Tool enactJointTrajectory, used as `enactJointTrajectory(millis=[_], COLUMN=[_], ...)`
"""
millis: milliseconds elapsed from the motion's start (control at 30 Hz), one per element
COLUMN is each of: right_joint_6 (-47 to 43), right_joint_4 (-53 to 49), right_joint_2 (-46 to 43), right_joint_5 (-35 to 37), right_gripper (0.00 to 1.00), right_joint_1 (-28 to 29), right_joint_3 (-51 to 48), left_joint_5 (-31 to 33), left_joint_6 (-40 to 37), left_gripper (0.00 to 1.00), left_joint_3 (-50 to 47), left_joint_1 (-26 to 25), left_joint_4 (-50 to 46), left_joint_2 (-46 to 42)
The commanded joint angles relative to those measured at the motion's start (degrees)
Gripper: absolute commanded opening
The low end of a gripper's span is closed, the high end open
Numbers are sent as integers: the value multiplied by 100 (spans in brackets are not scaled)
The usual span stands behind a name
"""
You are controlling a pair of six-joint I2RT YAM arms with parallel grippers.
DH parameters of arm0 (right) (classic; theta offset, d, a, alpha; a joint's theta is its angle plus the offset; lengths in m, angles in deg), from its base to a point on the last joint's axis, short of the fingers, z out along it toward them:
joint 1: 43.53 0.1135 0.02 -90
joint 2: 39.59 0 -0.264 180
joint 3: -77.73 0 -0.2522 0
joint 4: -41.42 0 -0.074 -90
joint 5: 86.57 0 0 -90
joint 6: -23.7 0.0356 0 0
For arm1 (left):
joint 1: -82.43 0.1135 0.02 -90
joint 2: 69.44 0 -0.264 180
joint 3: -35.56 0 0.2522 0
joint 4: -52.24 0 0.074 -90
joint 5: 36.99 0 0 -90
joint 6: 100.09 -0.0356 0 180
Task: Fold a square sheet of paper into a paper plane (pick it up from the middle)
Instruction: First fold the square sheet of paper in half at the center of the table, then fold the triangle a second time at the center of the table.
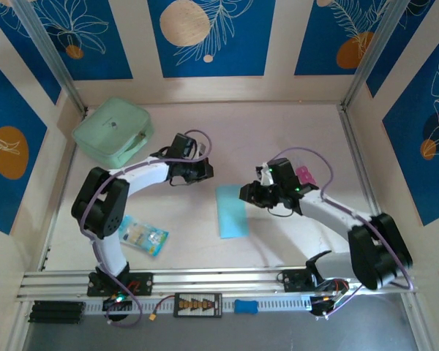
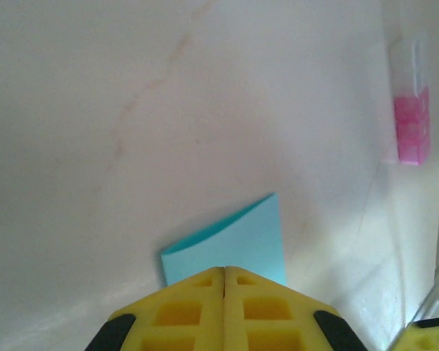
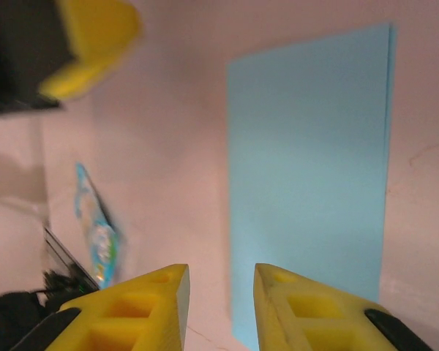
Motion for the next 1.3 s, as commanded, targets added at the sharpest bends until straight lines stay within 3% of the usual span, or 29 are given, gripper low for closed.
enactJointTrajectory(millis=[0,367,533,767,1267], right_joint_6=[569,1040,1375,1381,1496], right_joint_4=[-170,-255,-115,-527,563], right_joint_2=[-327,-282,-106,-346,-71], right_joint_5=[9,-70,-341,-110,-852], right_gripper=[31,34,45,54,51], right_joint_1=[-44,316,376,378,343], right_joint_3=[-467,-736,-945,-1207,-1257], left_joint_5=[-545,-639,-420,-267,-447], left_joint_6=[-165,-22,-61,-81,-178], left_gripper=[0,0,0,0,0], left_joint_3=[-166,209,60,-315,-329], left_joint_1=[-174,-376,-370,-336,-336], left_joint_4=[345,368,253,283,358], left_joint_2=[151,846,1049,1096,1109])
